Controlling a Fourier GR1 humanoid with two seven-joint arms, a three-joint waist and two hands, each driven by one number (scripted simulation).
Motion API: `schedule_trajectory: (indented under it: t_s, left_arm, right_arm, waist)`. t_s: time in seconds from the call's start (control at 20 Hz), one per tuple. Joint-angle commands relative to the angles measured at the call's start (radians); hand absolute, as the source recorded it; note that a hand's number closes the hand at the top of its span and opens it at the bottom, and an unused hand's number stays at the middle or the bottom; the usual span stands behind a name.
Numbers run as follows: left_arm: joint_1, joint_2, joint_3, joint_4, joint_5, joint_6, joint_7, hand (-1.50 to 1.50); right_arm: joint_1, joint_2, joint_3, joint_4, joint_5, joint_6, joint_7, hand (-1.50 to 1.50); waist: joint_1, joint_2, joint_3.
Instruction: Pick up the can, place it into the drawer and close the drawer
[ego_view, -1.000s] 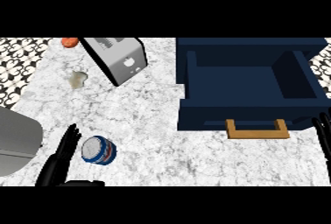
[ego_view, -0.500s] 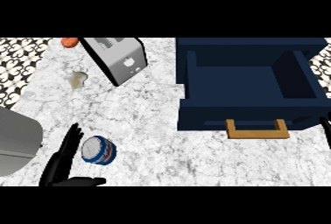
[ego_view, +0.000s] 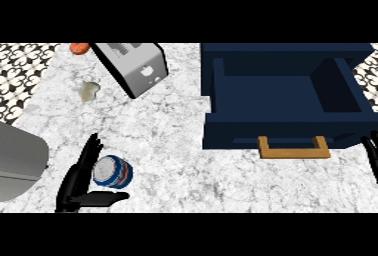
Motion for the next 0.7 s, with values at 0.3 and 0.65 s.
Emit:
schedule_trajectory:
  t_s: [0.3, 0.65]
  left_arm:
    - [-0.116, -0.018, -0.010, 0.162, -0.015, 0.026, -0.067, -1.50]
    - [-0.185, -0.051, -0.043, 0.170, -0.016, 0.043, -0.030, -1.50]
  right_arm:
    - [-0.096, -0.005, 0.006, 0.035, 0.011, -0.044, 0.056, -1.50]
    - [-0.033, -0.021, -0.037, -0.049, -0.060, 0.007, 0.089, -1.50]
  waist:
    - [0.001, 0.001, 0.000]
    - [-0.002, 0.000, 0.000]
